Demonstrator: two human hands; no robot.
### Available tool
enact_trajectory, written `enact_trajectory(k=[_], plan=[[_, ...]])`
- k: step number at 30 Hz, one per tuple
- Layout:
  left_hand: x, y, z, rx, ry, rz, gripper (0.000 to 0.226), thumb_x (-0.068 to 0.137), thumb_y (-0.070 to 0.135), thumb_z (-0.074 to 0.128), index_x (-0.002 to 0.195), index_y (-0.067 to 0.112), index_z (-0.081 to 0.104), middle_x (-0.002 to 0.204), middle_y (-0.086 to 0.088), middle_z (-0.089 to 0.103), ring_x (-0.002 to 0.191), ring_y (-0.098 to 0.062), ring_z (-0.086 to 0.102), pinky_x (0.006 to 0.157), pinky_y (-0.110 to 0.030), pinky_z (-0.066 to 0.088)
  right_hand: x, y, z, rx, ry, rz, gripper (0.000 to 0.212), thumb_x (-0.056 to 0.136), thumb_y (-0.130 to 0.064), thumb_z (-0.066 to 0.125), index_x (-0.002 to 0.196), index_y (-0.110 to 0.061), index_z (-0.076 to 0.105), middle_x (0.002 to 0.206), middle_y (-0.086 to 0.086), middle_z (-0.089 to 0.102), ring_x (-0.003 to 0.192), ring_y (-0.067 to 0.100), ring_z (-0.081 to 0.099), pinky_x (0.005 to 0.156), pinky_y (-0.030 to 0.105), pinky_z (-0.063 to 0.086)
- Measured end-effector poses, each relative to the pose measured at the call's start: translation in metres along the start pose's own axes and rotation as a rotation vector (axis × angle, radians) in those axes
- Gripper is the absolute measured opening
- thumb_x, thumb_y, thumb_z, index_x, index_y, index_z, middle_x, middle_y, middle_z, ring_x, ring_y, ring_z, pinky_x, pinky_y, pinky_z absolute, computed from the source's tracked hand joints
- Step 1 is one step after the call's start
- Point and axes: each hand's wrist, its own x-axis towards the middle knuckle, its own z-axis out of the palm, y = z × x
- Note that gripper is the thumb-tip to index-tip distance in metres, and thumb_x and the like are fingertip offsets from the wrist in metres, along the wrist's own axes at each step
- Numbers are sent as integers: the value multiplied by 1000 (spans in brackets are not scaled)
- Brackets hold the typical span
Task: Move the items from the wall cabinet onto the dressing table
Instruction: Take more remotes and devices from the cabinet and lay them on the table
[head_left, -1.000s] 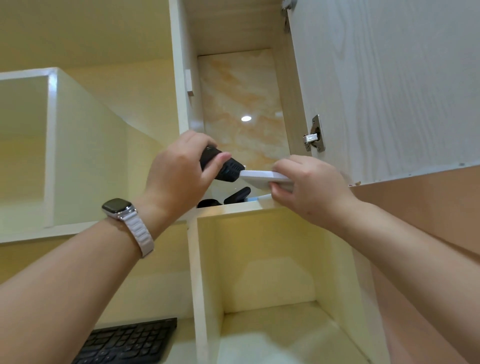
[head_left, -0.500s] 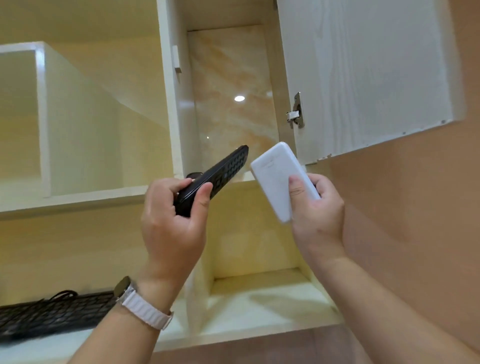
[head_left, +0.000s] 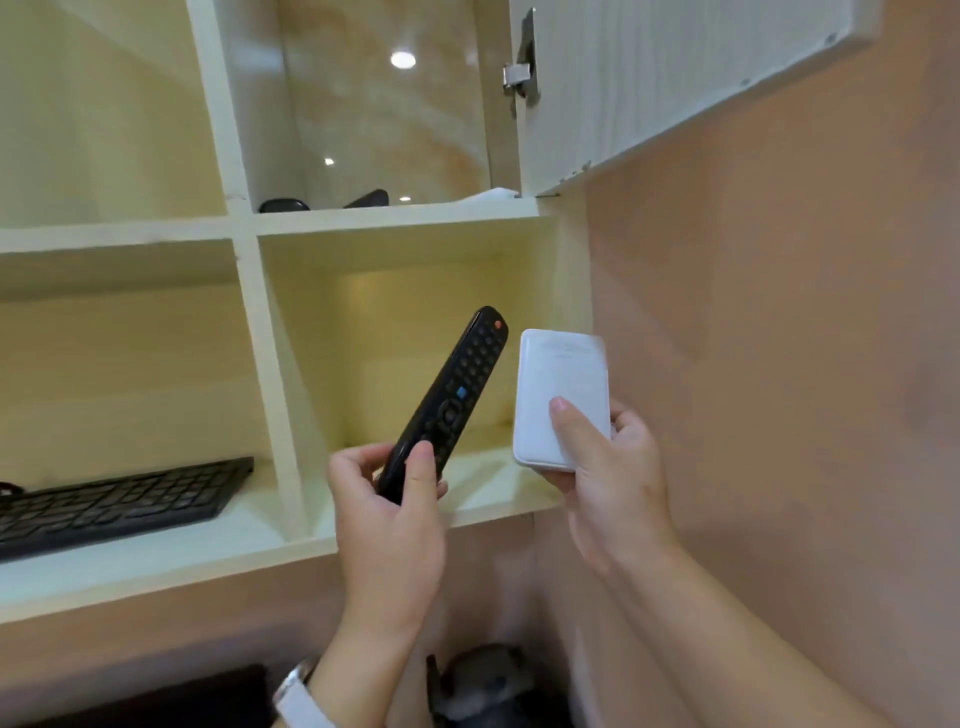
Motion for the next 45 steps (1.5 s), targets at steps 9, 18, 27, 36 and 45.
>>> enact_trajectory(k=[9,18,27,36,45], plan=[[-39,-39,-11,-183,-378,-257,26,97,11,54,121,17,62,105,7,71,85,0,68,80,-21,52,-55,34,-34,-206,184,-8,46,71,-20,72,113,-13,55,103,4,72,93,24,69,73,43,55],[-71,-83,-49,-334,-650,-517,19,86,7,65,99,18,57,90,-6,72,91,-30,69,90,-54,53,-144,55,-45,-473,454,-72,44,71,-17,69,112,-24,54,105,-2,69,96,23,66,72,44,54],[-117,-89,-92,-466,-935,-799,43,88,-7,56,126,13,51,99,-1,74,91,-21,72,77,-29,54,-235,58,-34,-773,706,-77,43,68,-19,67,108,-33,55,100,-12,67,95,19,66,76,44,55],[-186,-42,-112,-521,-1142,-915,38,88,2,60,123,15,51,104,-5,73,93,-24,70,76,-32,56,-331,12,-27,-916,902,-119,36,83,-1,67,110,-22,55,99,-4,67,83,8,66,66,26,53],[-287,56,-164,-554,-1416,-831,33,89,5,64,118,16,51,98,-2,73,85,-18,69,70,-32,55,-488,-56,-10,-883,1123,-220,32,85,2,64,103,-23,54,94,-5,67,76,5,65,64,26,53]])
